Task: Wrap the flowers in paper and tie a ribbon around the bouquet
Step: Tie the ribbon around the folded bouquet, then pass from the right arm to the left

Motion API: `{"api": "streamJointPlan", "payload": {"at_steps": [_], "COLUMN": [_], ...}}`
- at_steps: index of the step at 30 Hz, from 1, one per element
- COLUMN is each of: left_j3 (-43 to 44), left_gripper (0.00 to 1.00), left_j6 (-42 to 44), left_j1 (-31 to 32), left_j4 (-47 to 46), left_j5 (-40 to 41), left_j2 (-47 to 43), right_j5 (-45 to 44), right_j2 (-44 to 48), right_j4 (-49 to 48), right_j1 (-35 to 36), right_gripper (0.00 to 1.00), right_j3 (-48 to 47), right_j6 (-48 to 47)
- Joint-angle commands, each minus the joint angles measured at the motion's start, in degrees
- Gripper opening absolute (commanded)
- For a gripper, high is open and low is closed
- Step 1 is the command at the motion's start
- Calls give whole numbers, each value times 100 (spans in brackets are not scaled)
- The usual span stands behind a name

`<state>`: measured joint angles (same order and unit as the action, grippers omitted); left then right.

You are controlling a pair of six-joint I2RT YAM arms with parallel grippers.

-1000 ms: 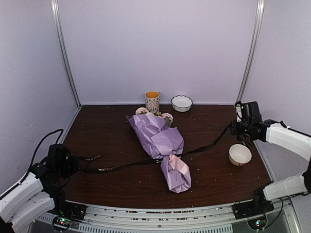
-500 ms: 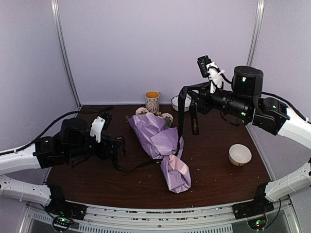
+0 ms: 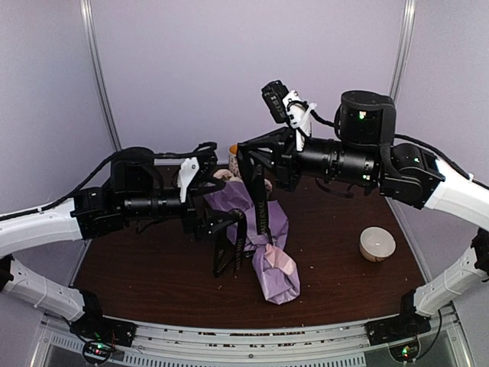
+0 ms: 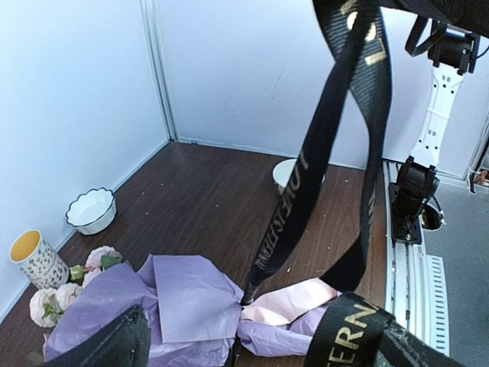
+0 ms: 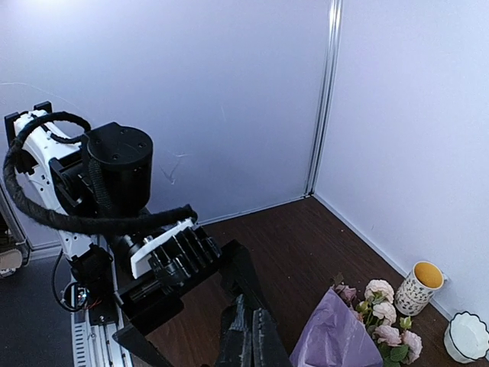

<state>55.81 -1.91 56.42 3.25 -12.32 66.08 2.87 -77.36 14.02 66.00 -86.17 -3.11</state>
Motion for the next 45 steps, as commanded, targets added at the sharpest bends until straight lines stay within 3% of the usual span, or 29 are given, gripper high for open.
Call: {"api": "streamJointPlan", "payload": {"at_steps": [1,7,12,15,16,18,21,25,29,36,41,45], "left_j3": [433,707,989,1002,1006,1034,1012,747,523,350,257,86], "left_gripper": [96,77,41,39,32,2,0,0,0,0,0,0], "left_j6": [465,314,292,273,252,221,162,178,206,29,35,-118], "left_j1": [9,9,9,14,10,11,13,9,9,9,9,9], "left_j4": [-691,-1169,-1217,-1360,-1398,-1412,-1430,-1703,-1838,-1968,-1905,-2051], "left_j5": [-561,-885,-1040,-1267,-1299,-1224,-846,-93,158,190,262,255], "left_j2": [246,645,943,955,958,959,855,422,133,-27,-49,-16], "right_j5": [260,352,380,348,324,279,46,-245,435,1291,1040,551], "right_j2": [-30,-56,-12,30,36,44,137,376,314,-1008,-1999,-2180], "right_j4": [-9,-39,24,51,78,136,141,-190,-839,-1871,-1661,-1619], "right_j1": [39,48,49,53,49,52,21,-302,-850,-661,-94,124], "right_gripper": [0,0,0,0,0,0,3,34,46,43,42,39], "right_j3": [-163,-106,-82,-21,-8,10,195,1135,2243,3015,2459,2329], "right_j6": [-84,-94,-125,-148,-162,-175,-154,289,1407,2521,2538,2468]}}
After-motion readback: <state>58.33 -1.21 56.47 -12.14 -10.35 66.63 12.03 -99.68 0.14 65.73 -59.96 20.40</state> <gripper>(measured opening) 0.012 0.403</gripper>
